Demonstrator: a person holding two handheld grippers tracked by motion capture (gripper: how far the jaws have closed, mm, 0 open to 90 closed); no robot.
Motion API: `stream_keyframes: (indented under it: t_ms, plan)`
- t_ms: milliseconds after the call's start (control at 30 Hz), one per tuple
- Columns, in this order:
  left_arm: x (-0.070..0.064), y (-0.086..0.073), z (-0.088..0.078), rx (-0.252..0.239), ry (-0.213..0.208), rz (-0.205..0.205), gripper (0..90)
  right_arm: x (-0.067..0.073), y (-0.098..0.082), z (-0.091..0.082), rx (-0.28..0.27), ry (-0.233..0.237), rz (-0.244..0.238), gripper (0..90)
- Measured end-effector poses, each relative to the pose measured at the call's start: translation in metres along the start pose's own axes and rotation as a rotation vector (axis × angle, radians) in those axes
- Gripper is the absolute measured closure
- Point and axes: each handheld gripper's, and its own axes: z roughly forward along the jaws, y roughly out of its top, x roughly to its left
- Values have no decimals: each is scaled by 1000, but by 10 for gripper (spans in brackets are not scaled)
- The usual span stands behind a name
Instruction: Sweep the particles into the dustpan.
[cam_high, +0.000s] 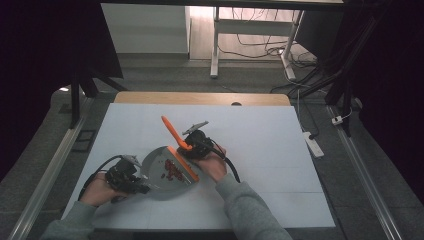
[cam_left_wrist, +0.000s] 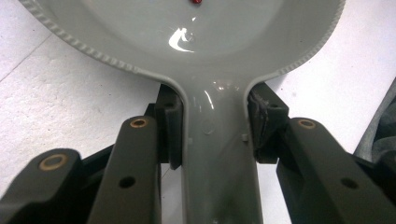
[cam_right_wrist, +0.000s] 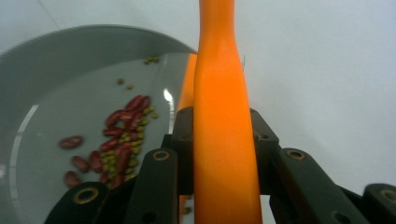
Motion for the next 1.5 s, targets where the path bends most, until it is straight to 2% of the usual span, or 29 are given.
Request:
stream_keyframes:
  t_ms: [233, 333, 433, 533, 600, 700, 867, 1067, 1267, 1367, 1500]
  plan:
    - [0, 0, 1, 5, 0, -1, 620, 10, -2, 0, -14, 37, 5, 706]
    - [0, 0, 1, 6, 1, -3, 619, 14, -1, -2, -38, 92, 43, 707]
    - [0, 0, 1, 2, 1, -3, 619, 22, 1, -2, -53, 140, 49, 707]
    - [0, 0, 1, 4, 0, -5, 619, 34, 4, 0, -67, 201, 41, 707]
    - [0, 0, 1, 3, 0, -6, 619, 38, 7, -1, -88, 215, 28, 707]
    - [0, 0, 1, -1, -2, -6, 619, 35, 10, -9, -125, 194, 32, 706]
    - [0, 0, 1, -1, -2, -5, 619, 16, 9, -26, -166, 112, 45, 707]
    - [0, 0, 1, -2, -2, -6, 620, -6, 5, -35, -166, 46, 75, 706]
    - [0, 0, 1, -4, -2, -5, 619, -20, 2, -23, -108, -36, 59, 706]
    - [0, 0, 1, -2, -2, -5, 620, -24, 1, -14, -74, -61, 61, 706]
    - [0, 0, 1, -3, -2, -5, 619, -24, 2, 2, -47, -56, 66, 707]
